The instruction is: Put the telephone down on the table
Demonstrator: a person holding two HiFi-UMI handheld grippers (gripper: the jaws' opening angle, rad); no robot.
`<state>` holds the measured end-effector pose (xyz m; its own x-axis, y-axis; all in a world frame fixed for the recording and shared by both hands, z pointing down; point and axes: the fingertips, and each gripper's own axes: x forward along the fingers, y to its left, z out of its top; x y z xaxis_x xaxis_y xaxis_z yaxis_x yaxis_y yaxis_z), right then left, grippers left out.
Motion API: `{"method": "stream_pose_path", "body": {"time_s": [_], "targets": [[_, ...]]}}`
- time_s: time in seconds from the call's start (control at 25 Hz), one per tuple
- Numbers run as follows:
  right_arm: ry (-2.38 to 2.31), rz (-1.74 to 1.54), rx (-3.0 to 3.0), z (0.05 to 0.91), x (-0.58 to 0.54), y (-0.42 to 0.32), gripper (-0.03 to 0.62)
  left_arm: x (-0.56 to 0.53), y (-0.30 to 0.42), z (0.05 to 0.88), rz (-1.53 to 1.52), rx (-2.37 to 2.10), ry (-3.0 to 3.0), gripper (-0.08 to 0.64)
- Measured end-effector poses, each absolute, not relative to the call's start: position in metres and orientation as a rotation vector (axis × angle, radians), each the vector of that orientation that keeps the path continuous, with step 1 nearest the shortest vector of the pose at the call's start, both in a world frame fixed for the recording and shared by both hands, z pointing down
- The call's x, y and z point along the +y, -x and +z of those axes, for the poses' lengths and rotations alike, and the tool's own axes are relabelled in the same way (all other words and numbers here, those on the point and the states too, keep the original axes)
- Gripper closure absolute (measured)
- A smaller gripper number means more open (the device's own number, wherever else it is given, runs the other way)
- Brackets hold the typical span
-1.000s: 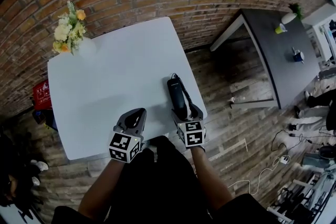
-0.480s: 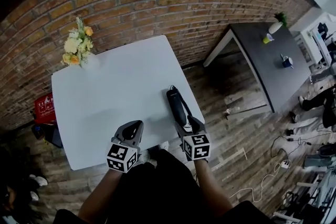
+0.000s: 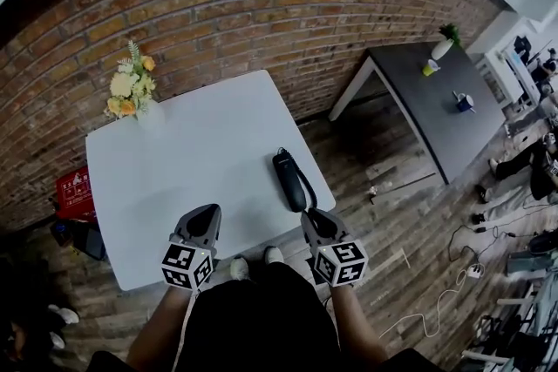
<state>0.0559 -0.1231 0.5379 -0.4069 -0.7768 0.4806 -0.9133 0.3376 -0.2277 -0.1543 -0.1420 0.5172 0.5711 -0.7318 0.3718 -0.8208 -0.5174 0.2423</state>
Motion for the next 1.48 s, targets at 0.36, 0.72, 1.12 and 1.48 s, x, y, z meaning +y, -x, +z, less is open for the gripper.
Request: {"method": "stream_pose_path", "body": {"time_s": [0.36, 0.72, 1.12, 1.48], "targets": [[-1.462, 0.613, -2.499, 0.494, -0.124, -0.066, 0.563, -0.138, 0.14, 0.502, 0.278, -1.317, -2.386, 0.548], [-1.365, 0.549, -2.544, 0.485, -0.13, -0.088, 0.571, -0.143, 0.105, 0.494, 0.28, -1.346, -2.393, 0.548], [-1.315, 0.542, -2.551, 0.493, -0.131, -0.095, 0.571, -0.137, 0.091, 0.497, 0.298, -1.363, -2.377, 0.548], [-1.364, 0.536, -2.534, 0.494, -0.126, -0.105, 0.571, -0.136, 0.088, 0.495, 0.284, -1.366, -2.38, 0.548]]}}
